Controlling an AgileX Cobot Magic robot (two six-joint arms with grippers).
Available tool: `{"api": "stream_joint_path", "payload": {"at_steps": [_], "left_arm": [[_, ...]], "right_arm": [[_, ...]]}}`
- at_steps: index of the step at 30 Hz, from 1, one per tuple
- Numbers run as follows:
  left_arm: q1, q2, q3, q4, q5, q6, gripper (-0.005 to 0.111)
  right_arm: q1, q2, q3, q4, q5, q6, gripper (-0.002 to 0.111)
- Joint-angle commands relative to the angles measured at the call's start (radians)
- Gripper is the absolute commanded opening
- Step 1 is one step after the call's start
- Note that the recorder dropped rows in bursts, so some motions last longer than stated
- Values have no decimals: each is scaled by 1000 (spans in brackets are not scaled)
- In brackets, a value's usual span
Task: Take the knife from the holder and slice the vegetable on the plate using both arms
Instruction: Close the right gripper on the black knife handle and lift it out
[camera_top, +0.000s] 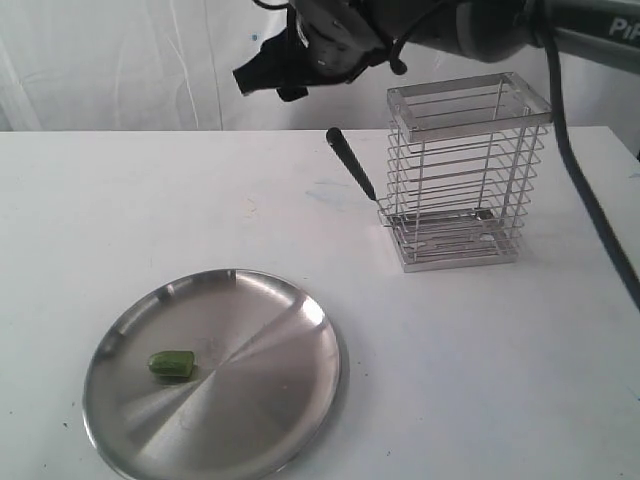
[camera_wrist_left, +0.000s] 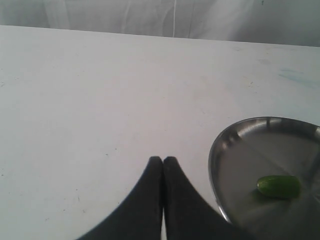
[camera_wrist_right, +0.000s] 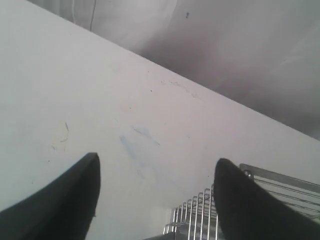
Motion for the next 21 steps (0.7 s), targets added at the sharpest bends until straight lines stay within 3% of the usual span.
{"api": "stream_joint_path", "payload": {"at_steps": [1, 21], "left_arm": [[-4, -4, 4, -8, -2, -1, 0], [-4, -4, 4, -8, -2, -1, 0]], "right_arm": [[-26, 29, -60, 99, 104, -101, 61], [-26, 105, -133, 270, 285, -315, 61]]}}
